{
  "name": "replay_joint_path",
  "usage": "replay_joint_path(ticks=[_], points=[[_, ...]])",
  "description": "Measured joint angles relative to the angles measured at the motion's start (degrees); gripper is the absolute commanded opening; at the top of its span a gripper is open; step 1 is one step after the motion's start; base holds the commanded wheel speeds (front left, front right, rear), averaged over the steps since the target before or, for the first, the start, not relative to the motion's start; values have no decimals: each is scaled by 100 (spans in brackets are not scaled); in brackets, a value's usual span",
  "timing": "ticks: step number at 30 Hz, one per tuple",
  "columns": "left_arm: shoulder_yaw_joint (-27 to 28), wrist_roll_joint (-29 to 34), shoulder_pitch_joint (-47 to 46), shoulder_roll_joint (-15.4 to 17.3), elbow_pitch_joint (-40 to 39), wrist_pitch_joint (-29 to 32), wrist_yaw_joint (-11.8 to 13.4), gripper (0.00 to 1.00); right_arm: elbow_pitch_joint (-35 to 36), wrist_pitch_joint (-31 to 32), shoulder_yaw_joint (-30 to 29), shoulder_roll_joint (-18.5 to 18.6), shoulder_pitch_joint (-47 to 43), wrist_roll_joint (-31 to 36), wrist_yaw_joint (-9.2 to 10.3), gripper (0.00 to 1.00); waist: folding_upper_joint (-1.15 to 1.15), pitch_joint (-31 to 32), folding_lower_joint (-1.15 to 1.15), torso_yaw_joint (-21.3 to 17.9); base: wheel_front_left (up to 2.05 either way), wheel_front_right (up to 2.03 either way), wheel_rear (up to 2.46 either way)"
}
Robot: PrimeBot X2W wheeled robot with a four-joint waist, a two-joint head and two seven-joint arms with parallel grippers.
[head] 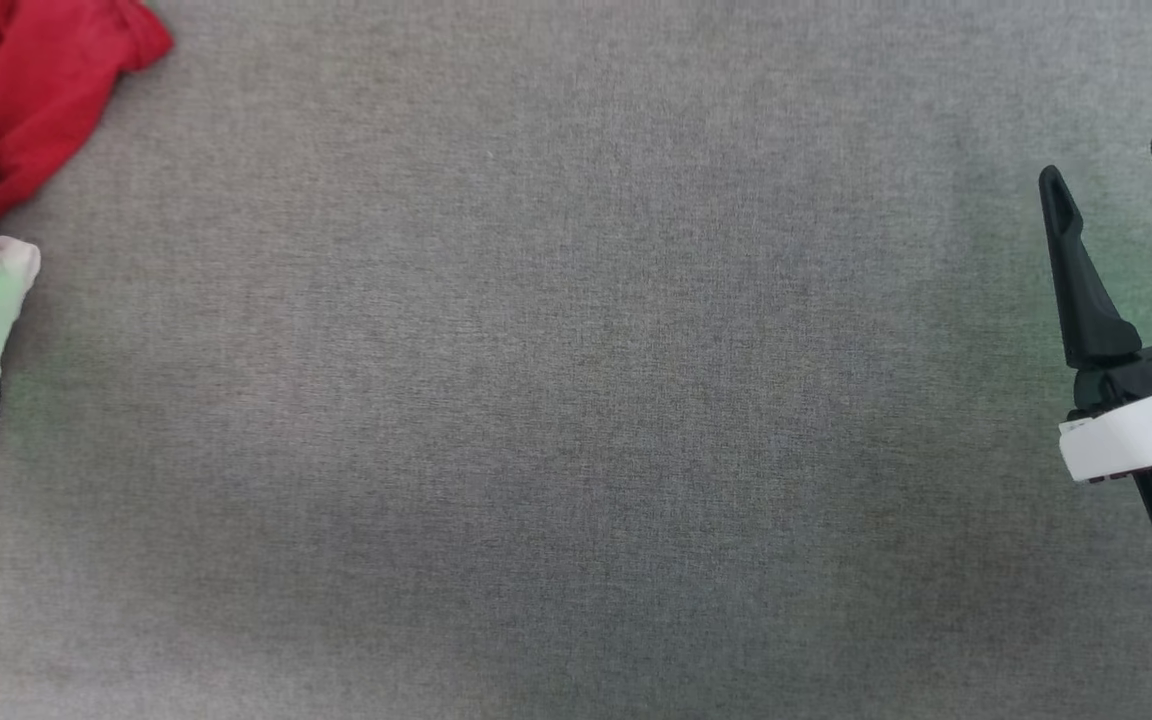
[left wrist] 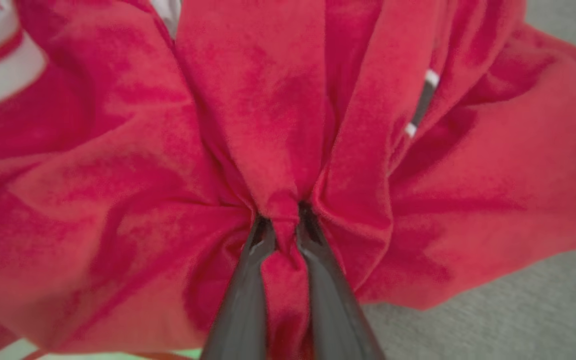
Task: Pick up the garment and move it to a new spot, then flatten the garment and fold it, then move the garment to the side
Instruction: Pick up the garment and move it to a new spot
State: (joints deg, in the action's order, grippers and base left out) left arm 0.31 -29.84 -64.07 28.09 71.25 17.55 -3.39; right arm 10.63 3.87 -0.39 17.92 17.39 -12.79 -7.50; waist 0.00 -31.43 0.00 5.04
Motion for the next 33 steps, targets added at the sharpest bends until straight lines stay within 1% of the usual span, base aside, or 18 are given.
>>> replay_joint_path(ticks=[4,8,13,17,21,25,29,33], points=[[-142,103,2,56,22,-311,-177,0,-104,-91,-93,-67,-34,-19,0,100,0,222,0,49,0,0,0],[-333,216,-73,209,-98,-588,-315,0,-225,-178,-165,-131,-104,-35,0,100,0,518,0,106,0,0,0],[-606,290,-321,348,-419,-837,-376,0,-390,-297,-234,-271,-232,-79,0,100,0,948,0,185,0,0,0],[-948,315,-398,387,-824,-843,-392,0,-513,-398,-287,-383,-319,-122,0,100,0,1283,0,246,0,0,0],[-1346,171,-409,443,-1426,-676,-393,0,-575,-493,-339,-504,-425,-124,0,100,0,1593,0,309,0,0,0],[-1751,-149,-322,582,-2230,-389,-393,0,-611,-546,-444,-611,-544,-135,0,100,0,1866,0,357,0,0,0],[-2070,-534,-15,758,-3071,20,-393,0,-639,-603,-588,-712,-639,-165,0,100,0,2104,0,360,0,0,0],[-2242,-854,336,902,-3916,441,-393,0,-659,-668,-797,-808,-728,-199,0,100,0,2295,0,282,0,0,0]])
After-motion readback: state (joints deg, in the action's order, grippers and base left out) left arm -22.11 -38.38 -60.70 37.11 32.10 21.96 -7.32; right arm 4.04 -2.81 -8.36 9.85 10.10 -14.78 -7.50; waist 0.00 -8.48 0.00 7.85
